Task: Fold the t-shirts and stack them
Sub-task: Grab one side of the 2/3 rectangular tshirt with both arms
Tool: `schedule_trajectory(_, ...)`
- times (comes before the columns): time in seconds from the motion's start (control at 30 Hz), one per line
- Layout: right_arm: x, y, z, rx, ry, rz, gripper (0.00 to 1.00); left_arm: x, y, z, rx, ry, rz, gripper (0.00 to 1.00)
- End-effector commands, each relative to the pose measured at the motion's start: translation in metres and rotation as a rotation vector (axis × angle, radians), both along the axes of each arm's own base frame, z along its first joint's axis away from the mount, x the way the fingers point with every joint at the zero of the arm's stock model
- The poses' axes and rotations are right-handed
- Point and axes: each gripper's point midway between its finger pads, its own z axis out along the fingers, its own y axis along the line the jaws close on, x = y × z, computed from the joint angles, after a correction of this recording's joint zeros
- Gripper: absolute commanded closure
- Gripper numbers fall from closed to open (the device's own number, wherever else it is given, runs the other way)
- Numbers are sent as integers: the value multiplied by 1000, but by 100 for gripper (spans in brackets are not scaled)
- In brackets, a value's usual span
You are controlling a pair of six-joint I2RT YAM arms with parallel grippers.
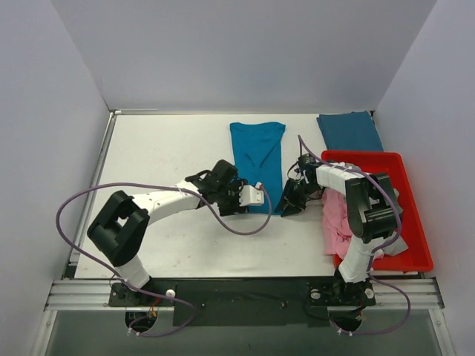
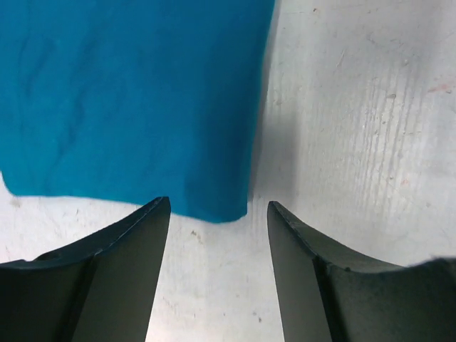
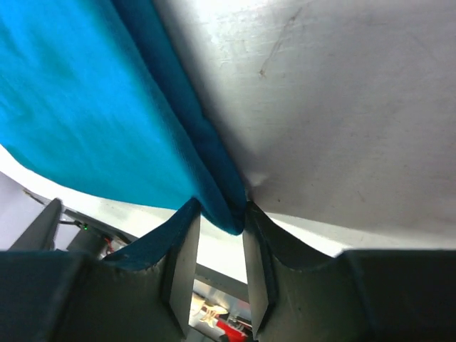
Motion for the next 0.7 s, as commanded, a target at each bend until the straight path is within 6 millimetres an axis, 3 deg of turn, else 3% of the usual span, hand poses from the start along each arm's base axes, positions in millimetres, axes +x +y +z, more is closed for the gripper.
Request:
schedule_trajectory(0.0, -3, -5, -9, -14, 19, -51, 75, 31, -19, -5, 8, -175, -37, 33)
schedule_trajectory(0.07, -4, -6, -10, -15, 22, -53, 80, 35, -20, -10, 22, -185, -26, 32)
schedule_trajectory(0.23, -2, -10, -10, -21, 19, -69, 95, 21, -13, -34, 77, -173, -102, 35)
schedule_trajectory(0.4, 5, -10, -4, -14, 3, -71, 100, 3, -12, -46, 93, -114, -135, 41)
schedule_trajectory(0.47, 6, -9, -2, -13, 1, -63, 100, -1, -12, -50, 97, -115, -144, 55)
schedule_trajectory(0.53, 5, -10, 2, -14, -4, -50, 100, -1, -10, -55, 113, -133, -137, 100)
schedule_trajectory(0.67, -9, -13, 18, -24, -13, 19, 100, -8, 1, -49, 141, -72, -111, 100)
